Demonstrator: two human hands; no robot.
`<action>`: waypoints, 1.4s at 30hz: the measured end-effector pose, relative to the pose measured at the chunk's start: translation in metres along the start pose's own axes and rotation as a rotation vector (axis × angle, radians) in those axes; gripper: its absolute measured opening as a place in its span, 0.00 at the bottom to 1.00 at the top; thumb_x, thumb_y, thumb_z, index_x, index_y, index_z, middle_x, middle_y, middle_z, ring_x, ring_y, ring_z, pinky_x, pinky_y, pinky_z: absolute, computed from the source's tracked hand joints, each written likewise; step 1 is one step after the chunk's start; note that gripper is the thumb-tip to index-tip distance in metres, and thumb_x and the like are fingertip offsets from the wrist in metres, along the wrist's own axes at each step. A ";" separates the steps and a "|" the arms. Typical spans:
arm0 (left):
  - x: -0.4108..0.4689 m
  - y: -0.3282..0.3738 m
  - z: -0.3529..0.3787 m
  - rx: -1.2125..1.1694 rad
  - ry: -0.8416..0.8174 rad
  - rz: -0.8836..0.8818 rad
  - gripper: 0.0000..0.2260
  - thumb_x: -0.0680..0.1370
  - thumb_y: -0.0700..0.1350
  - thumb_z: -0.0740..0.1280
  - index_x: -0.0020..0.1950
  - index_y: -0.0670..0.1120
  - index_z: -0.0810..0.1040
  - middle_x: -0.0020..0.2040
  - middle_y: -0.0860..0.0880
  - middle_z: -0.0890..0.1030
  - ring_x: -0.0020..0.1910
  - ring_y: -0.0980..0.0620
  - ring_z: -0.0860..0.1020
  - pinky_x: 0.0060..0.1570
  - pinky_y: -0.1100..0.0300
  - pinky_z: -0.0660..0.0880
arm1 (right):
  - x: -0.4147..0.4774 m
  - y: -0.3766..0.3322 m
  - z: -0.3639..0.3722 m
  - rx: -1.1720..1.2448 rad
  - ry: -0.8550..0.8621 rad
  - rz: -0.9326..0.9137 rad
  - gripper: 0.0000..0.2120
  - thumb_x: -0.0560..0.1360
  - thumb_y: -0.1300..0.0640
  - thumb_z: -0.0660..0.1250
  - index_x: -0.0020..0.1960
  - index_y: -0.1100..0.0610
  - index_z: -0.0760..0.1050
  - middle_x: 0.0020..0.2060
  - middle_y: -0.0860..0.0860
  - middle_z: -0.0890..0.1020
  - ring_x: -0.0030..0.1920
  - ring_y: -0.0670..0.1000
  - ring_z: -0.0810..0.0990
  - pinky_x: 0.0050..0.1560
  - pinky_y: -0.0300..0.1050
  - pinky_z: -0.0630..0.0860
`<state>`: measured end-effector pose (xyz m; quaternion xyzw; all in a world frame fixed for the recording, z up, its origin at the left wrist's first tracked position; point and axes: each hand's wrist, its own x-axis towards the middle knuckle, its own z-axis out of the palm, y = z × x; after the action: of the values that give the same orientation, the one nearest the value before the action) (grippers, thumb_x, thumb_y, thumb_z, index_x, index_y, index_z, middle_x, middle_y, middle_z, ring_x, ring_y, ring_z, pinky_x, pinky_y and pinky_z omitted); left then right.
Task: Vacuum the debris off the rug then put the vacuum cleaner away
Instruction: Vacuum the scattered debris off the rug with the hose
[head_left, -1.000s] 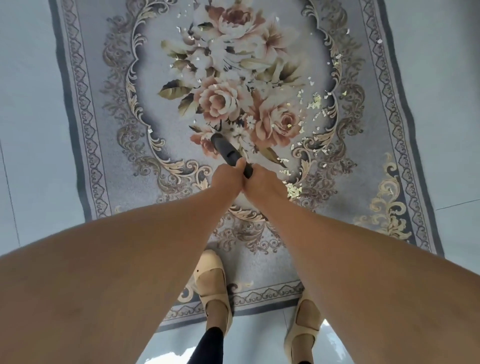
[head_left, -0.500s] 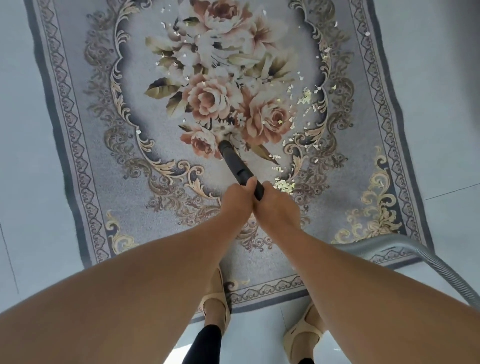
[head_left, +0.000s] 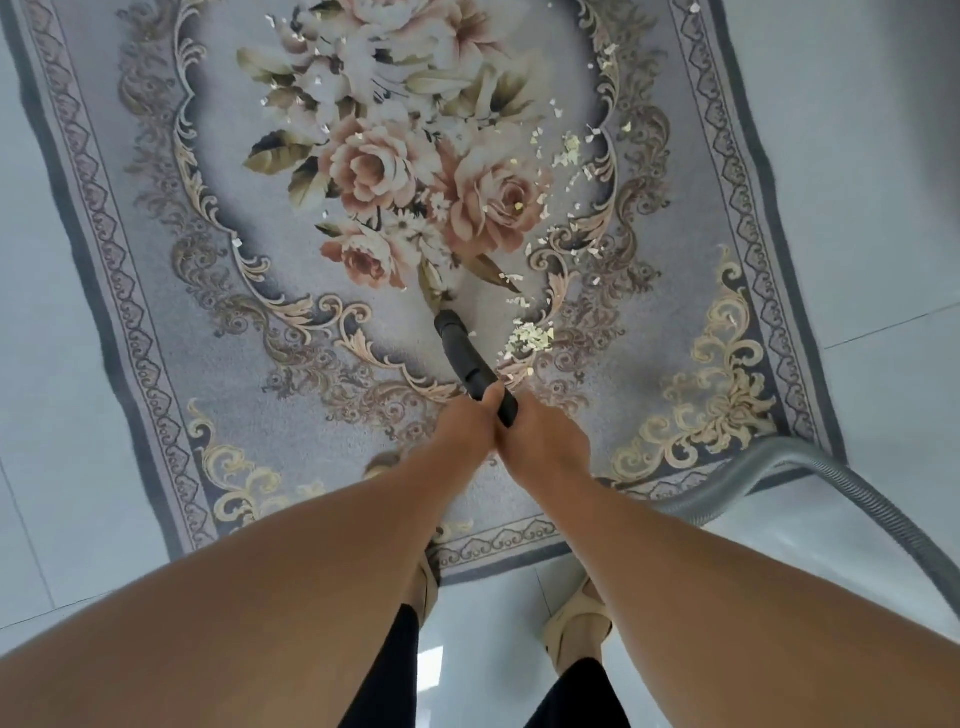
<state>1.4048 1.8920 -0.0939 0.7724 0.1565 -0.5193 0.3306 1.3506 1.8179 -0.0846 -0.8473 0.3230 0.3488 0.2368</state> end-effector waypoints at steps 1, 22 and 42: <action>-0.006 0.000 0.007 -0.037 -0.004 -0.051 0.23 0.82 0.55 0.58 0.60 0.36 0.76 0.43 0.42 0.78 0.36 0.49 0.74 0.38 0.57 0.74 | -0.004 0.007 0.001 -0.017 -0.007 0.006 0.24 0.79 0.37 0.50 0.57 0.55 0.71 0.45 0.54 0.81 0.39 0.55 0.77 0.39 0.46 0.71; -0.065 -0.019 0.125 -0.114 -0.007 -0.166 0.18 0.82 0.53 0.58 0.52 0.39 0.76 0.33 0.45 0.76 0.30 0.51 0.73 0.33 0.60 0.70 | -0.057 0.127 0.001 -0.085 -0.056 -0.012 0.23 0.79 0.36 0.50 0.53 0.55 0.69 0.40 0.52 0.77 0.39 0.55 0.74 0.39 0.47 0.70; -0.051 -0.019 0.131 -0.147 0.056 -0.094 0.22 0.82 0.55 0.56 0.56 0.37 0.77 0.38 0.46 0.78 0.32 0.53 0.74 0.36 0.60 0.73 | -0.041 0.130 -0.004 -0.132 0.010 -0.103 0.20 0.80 0.39 0.53 0.56 0.56 0.70 0.39 0.53 0.77 0.37 0.55 0.72 0.38 0.47 0.68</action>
<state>1.2809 1.8229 -0.0867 0.7520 0.2396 -0.4995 0.3572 1.2375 1.7424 -0.0742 -0.8783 0.2562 0.3526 0.1964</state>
